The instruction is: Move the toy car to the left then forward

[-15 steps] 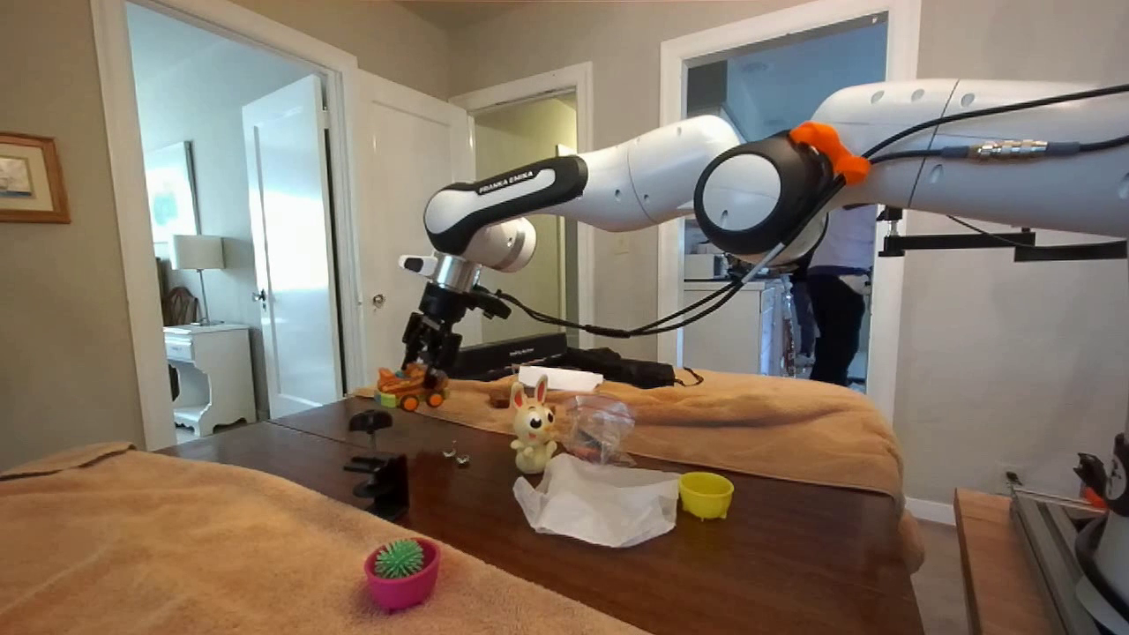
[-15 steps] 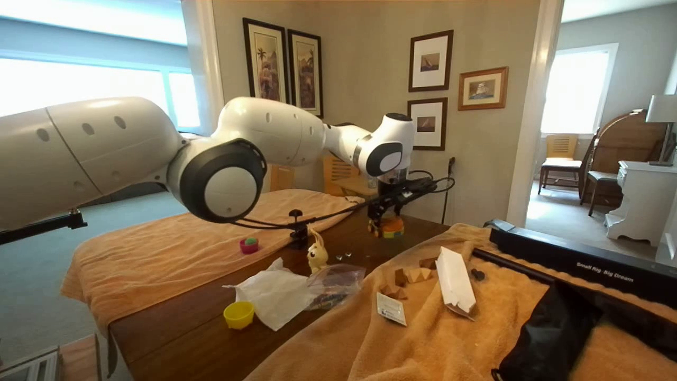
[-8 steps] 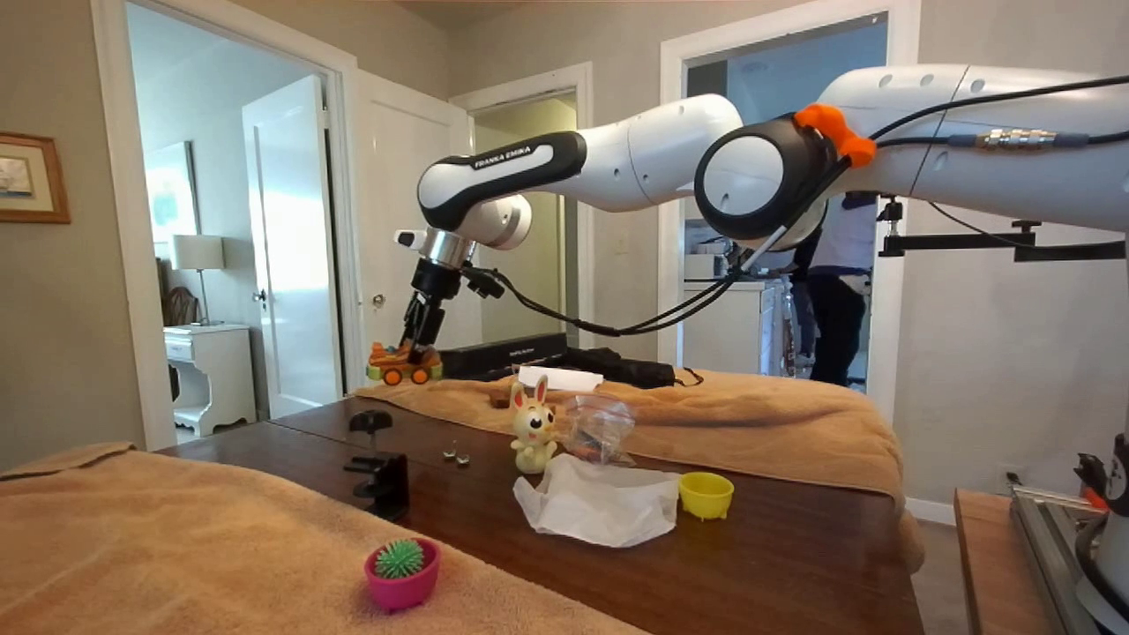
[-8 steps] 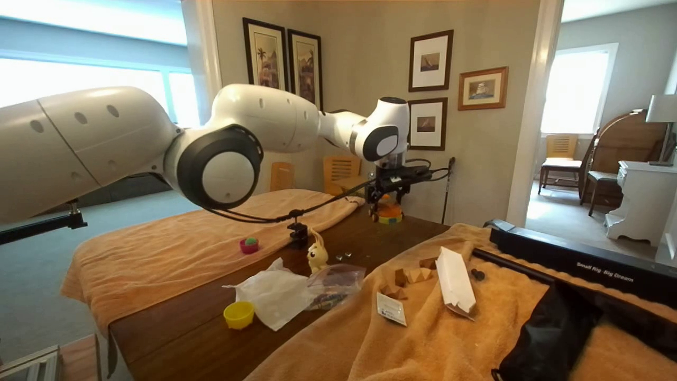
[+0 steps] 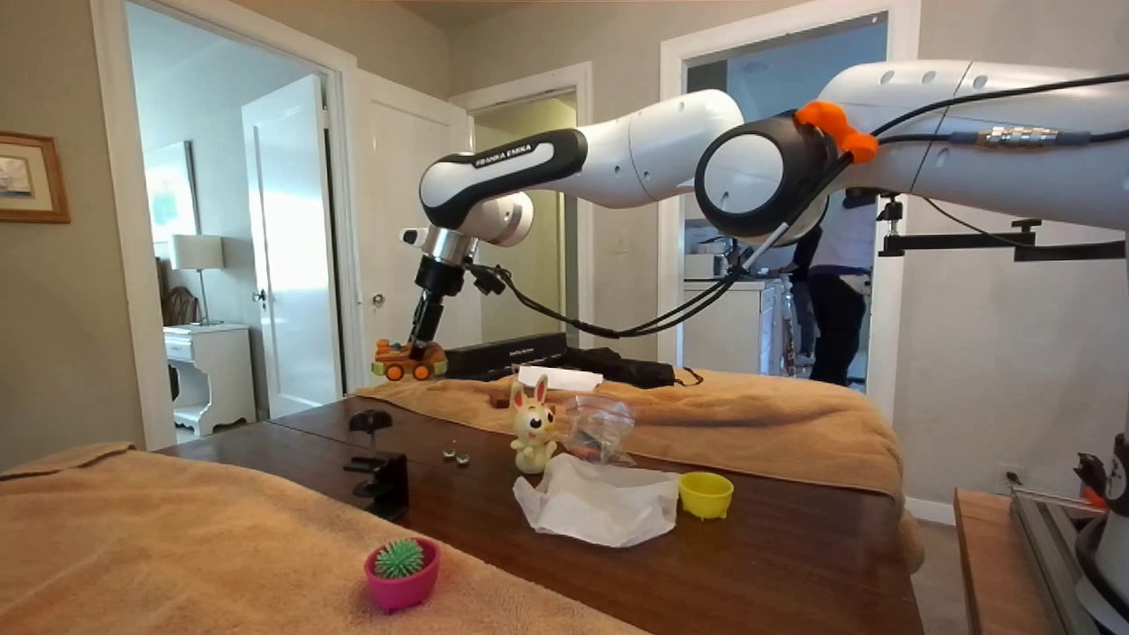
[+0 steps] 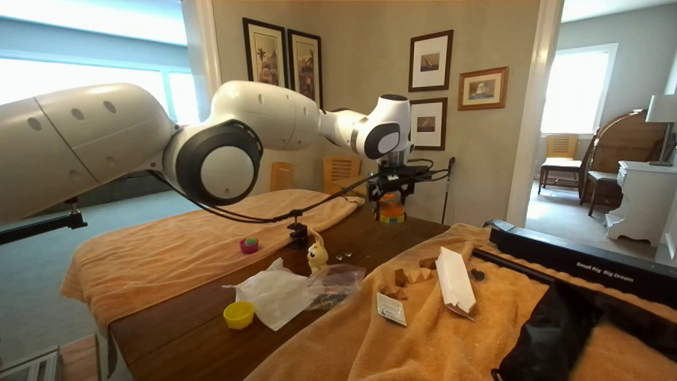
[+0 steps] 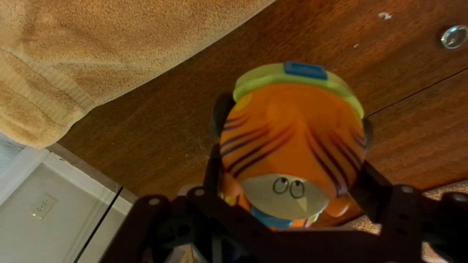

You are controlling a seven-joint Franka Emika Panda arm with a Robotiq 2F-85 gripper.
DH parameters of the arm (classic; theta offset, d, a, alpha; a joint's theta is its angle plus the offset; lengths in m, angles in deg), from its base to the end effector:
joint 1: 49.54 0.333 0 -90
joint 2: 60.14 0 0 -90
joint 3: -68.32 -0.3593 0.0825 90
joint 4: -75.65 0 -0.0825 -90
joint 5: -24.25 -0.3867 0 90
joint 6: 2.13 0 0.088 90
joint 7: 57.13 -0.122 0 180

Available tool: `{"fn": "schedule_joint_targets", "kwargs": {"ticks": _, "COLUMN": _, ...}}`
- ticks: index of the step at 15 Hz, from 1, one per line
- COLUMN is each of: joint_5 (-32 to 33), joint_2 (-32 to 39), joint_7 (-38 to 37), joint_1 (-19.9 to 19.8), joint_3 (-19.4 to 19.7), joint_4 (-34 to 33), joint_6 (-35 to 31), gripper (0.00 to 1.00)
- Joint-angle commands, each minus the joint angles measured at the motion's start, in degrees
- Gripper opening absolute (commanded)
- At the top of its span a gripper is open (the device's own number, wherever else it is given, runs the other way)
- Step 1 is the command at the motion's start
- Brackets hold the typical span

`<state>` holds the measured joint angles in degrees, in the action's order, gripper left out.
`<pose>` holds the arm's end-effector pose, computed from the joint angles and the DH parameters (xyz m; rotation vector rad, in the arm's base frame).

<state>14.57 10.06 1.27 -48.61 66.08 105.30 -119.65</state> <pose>0.8814 0.0384 0.3043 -2.6965 -1.4523 -0.5633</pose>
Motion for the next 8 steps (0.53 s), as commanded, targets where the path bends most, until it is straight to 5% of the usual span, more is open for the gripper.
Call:
{"fn": "schedule_joint_targets", "kwargs": {"ticks": 1, "joint_5": 0.2, "joint_2": -0.4, "joint_7": -3.6, "joint_1": 0.6, "joint_3": 0.9, "joint_4": 1.9, "joint_6": -0.7, "gripper": 0.61}}
{"fn": "schedule_joint_targets", "kwargs": {"ticks": 8, "joint_5": 1.4, "joint_2": 0.0, "joint_7": -5.5, "joint_1": 2.2, "joint_3": 4.3, "joint_4": 6.7, "joint_6": -4.2, "gripper": 0.61}}
